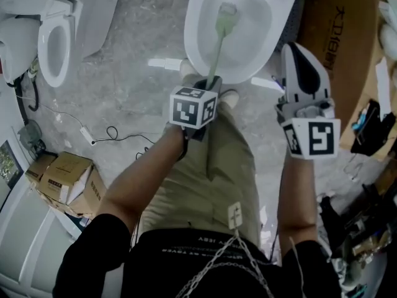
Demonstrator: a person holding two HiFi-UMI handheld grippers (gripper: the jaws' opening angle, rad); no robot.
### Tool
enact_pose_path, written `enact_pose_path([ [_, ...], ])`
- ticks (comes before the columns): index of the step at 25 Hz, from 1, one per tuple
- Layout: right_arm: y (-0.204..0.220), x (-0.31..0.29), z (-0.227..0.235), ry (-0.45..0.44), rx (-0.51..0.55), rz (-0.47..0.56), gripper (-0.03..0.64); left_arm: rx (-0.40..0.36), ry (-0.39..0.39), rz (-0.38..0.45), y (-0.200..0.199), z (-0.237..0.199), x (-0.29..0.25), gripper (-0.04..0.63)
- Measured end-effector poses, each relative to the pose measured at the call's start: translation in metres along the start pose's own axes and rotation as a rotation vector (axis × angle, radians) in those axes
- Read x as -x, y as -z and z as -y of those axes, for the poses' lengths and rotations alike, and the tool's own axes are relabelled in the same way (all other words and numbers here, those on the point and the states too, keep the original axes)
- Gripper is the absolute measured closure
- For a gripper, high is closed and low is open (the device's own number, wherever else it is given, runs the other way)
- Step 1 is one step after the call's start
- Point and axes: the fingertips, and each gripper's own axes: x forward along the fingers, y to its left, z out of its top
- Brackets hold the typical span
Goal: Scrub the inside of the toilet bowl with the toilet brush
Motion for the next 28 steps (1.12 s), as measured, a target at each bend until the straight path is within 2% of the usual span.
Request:
enact_pose_path([
  [3, 0.003, -0.007, 0.0, -0.005, -0.004, -0.006, 0.626, 0.074, 0.016, -0.003, 0.008, -0.002, -0.017, 0.594],
  [11, 0.015, -0.022, 0.008, 0.001, -0.016, -0.034, 0.626, 0.259, 0.003, -0.133, 0.036, -0.014, -0.046, 0.594],
  [17, 0.024, -0.03, 0.012, 0.008, -0.03, -0.054, 0.626, 0.439, 0.005, -0.192, 0.047, -0.042, -0.07, 0.594],
  [20, 0.03, -0.034, 0.013, 0.009, -0.047, -0.068, 0.626, 0.476, -0.004, -0.216, 0.048, -0.052, -0.078, 0.594],
  [28, 0.041, -0.051, 0.013, 0.013, -0.074, -0.098, 0.626, 0.516, -0.049, -0.232, 0.038, -0.08, -0.092, 0.594],
])
